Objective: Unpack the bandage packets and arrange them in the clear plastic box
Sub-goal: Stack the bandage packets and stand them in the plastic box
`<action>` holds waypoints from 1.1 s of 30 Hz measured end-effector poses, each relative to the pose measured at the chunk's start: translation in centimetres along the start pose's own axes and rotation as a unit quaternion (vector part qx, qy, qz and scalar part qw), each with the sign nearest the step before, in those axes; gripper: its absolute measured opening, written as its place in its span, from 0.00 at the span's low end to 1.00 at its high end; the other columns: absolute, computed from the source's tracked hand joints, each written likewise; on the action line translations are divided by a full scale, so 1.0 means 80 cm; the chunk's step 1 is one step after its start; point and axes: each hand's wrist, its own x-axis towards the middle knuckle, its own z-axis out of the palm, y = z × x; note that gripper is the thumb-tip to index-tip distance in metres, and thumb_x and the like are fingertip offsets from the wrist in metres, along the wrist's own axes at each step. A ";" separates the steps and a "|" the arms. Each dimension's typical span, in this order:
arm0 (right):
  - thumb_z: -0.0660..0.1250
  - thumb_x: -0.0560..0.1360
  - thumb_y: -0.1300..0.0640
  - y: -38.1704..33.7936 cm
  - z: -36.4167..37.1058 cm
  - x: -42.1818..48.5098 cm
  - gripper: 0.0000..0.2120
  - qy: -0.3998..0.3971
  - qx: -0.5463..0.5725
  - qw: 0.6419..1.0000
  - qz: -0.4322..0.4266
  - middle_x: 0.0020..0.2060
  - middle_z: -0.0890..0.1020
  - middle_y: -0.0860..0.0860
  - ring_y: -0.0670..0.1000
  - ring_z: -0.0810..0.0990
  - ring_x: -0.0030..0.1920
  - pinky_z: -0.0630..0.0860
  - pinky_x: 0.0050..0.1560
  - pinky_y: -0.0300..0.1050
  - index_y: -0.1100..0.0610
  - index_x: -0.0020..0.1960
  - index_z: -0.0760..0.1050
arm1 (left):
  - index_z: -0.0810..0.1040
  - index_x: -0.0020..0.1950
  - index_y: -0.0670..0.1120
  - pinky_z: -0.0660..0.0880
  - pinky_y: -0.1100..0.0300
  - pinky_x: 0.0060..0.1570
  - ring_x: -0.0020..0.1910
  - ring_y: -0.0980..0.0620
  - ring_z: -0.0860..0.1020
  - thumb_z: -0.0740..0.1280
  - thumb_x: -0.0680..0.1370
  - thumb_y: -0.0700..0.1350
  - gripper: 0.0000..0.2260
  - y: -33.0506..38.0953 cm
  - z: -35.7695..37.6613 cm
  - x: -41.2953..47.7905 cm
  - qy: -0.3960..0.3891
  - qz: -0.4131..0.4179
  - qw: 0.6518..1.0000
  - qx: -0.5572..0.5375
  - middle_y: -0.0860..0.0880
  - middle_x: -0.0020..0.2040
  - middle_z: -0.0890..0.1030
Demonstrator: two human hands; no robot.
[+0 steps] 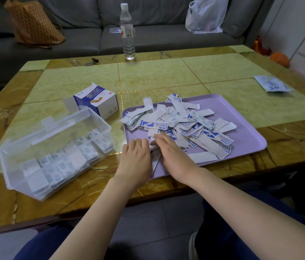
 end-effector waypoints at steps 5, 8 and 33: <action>0.55 0.75 0.72 0.005 0.001 0.004 0.18 0.031 -0.023 0.999 0.019 0.61 0.70 0.55 0.52 0.68 0.62 0.67 0.62 0.42 0.62 0.62 0.70 | 0.63 0.57 0.45 0.60 0.55 0.53 0.54 0.46 0.66 0.50 0.80 0.46 0.08 -0.001 0.000 0.001 0.003 -0.019 1.000 0.003 0.46 0.57 0.68; 0.55 0.76 0.72 0.003 0.000 0.001 0.20 0.008 -0.054 0.999 0.002 0.65 0.67 0.55 0.53 0.64 0.67 0.62 0.66 0.41 0.63 0.67 0.66 | 0.63 0.57 0.45 0.60 0.56 0.53 0.55 0.46 0.66 0.52 0.79 0.44 0.08 -0.001 -0.003 0.001 -0.007 -0.016 1.000 0.017 0.47 0.56 0.68; 0.67 0.74 0.64 -0.019 -0.028 -0.002 0.09 0.063 0.233 0.970 0.035 0.40 0.83 0.46 0.42 0.82 0.42 0.78 0.47 0.36 0.55 0.52 0.81 | 0.76 0.49 0.50 0.74 0.66 0.37 0.34 0.59 0.77 0.59 0.80 0.39 0.08 -0.051 -0.046 -0.038 0.090 -0.043 0.892 -0.440 0.54 0.38 0.81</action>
